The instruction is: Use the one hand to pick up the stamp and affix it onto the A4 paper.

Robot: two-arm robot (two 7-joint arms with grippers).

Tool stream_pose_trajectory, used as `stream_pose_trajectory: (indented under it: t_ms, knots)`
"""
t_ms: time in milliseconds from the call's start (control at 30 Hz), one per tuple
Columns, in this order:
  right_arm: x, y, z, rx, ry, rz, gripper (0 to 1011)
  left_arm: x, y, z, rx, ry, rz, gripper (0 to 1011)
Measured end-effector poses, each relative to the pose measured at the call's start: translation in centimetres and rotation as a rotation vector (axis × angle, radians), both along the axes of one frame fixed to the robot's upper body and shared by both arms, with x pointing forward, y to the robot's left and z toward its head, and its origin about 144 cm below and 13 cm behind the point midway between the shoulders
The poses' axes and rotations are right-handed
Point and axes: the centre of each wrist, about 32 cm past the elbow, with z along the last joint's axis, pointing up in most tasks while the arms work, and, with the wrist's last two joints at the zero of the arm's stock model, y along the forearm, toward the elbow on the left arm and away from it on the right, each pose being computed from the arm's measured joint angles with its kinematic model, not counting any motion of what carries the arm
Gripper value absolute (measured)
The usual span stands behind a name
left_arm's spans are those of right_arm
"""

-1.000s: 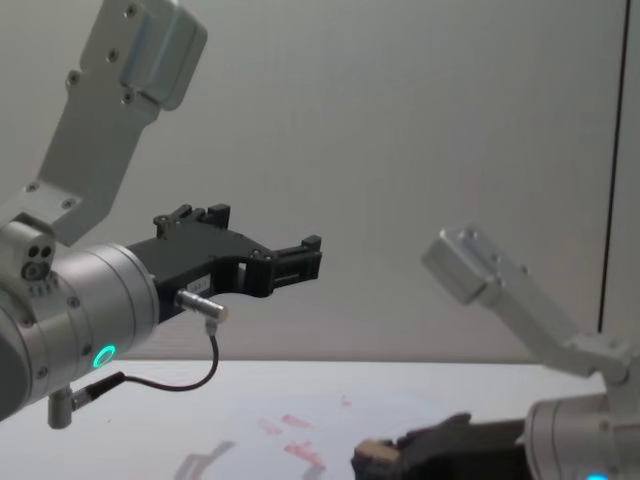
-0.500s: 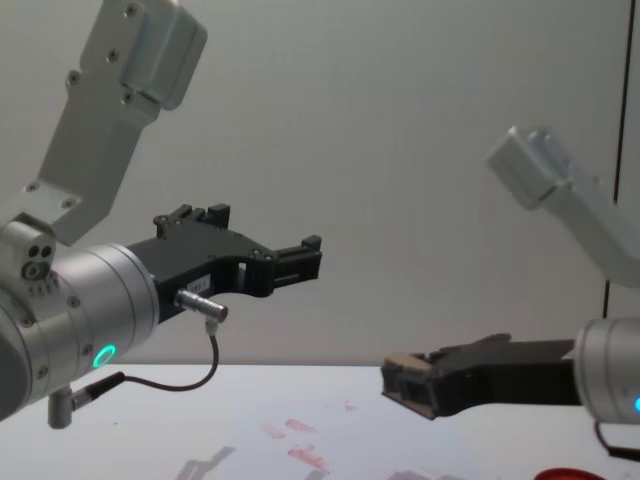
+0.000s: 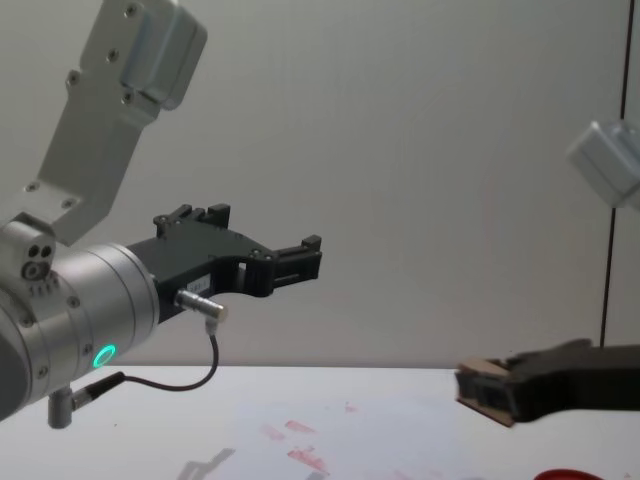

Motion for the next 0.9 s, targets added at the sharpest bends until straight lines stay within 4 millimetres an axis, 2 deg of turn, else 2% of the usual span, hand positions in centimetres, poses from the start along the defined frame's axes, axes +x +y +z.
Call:
stream_pose_trajectory:
  t_ms: [333, 900]
  knots:
    - [-0.9, -1.5, -0.5, -0.048, 0.018, -0.058, 220, 0.0, 0.0, 0.0, 0.000, 0.000, 0.000, 1003]
    - [-0.3, -1.3, -1.7, -0.103, 0.036, -0.073, 220, 0.0, 0.0, 0.0, 0.000, 0.000, 0.000, 1003]
